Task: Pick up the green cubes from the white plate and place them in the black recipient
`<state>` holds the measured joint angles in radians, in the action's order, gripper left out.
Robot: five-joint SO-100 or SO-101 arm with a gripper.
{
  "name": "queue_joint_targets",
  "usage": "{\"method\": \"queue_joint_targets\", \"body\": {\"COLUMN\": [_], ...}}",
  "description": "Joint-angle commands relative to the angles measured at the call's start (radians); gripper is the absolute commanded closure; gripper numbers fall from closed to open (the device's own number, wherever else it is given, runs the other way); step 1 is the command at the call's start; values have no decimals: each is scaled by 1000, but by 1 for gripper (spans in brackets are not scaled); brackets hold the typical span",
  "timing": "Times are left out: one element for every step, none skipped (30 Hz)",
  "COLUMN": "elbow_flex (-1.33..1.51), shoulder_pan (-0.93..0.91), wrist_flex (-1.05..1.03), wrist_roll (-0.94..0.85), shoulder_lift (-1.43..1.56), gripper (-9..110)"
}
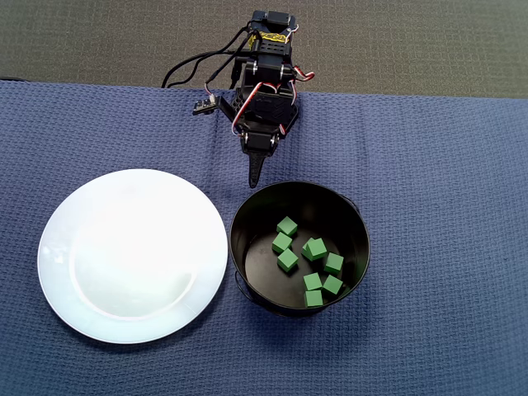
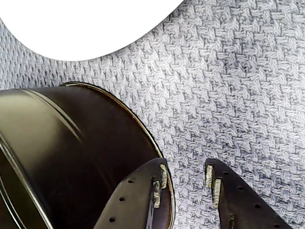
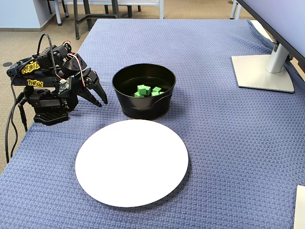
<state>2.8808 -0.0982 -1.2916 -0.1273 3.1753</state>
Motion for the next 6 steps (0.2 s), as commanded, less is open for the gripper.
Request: {"method": "queue_joint_targets", "body": {"elbow_flex": [12,12,12,12,11,11], "shoulder_pan": [-17,-17,-17,-17,-17,-17], "wrist_flex": [-26,-28,-28,-28,-28,-28], "wrist_roll": [-25,-26,-26,-26,-26,-29], "shoulder_lift": [2,2,2,2,2,2], "gripper": [102,102,102,102,102,102]}}
